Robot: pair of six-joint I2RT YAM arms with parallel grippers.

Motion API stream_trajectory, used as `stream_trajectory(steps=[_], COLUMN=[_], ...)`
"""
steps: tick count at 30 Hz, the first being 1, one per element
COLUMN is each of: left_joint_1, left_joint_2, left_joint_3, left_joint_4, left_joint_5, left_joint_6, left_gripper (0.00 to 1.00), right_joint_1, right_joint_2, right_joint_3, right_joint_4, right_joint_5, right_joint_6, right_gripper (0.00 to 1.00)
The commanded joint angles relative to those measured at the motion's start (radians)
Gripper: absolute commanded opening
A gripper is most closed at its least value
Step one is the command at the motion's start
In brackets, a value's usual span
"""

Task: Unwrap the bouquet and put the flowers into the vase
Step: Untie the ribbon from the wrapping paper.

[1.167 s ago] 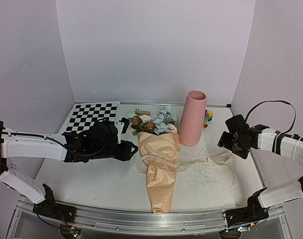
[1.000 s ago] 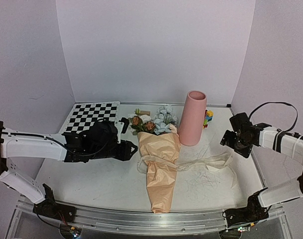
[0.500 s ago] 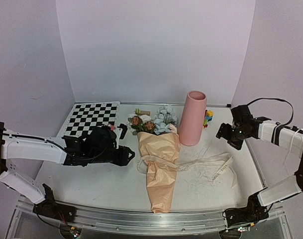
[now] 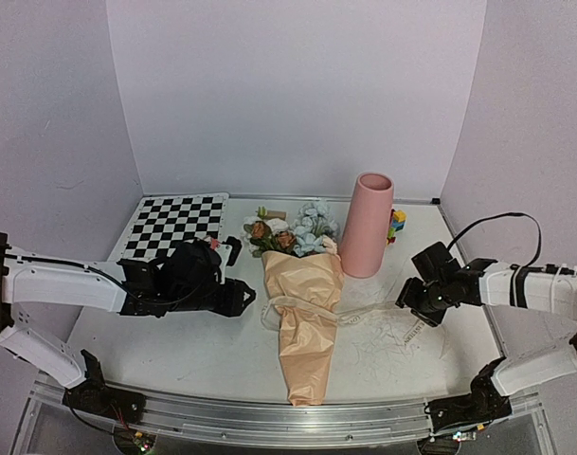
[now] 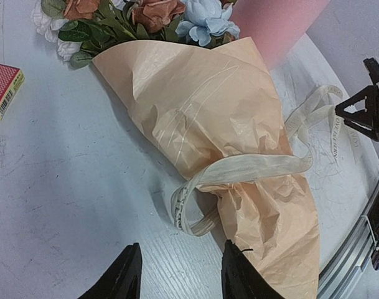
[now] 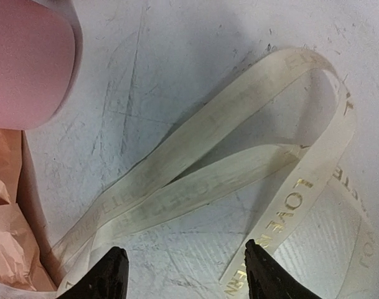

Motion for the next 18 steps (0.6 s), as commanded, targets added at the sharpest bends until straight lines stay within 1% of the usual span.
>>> stream_trajectory(steps=[1,3,8,14,18], left_joint_1=[-0.002,-0.002,-0.003,-0.002,-0.002], left_joint_2=[-0.044,-0.057,-0.104,-0.140,-0.156], left_joint_3=[-0.015,-0.024,-0.058,-0.071,-0.066], left_joint_4=[0.012,0.011,0.010,-0.006,-0.020], left_joint_5=[-0.004,-0.003,0.009,-0.001,-0.006], left_joint_6=[-0.007,-0.013,-0.026,-0.029,-0.036], left_gripper=[0.45,0.45,0.45,0.45,0.45], right_joint_1=[0.084,0.110,0.154,0.220,0.235], right_joint_2=[0.024,0.028,0.081,0.213,0.281], right_joint_3=[0.004,0.004,0.053,0.101,0.116], right_joint_4=[0.047,0.096,0.144,0.204,0.249], right_joint_5=[0.017,0.014,0.025,0.015,0.001], right_joint_6=[0.197,0.235,0.289,0.356,0.376], right_gripper=[0.69,0.71,0.70,0.68,0.65])
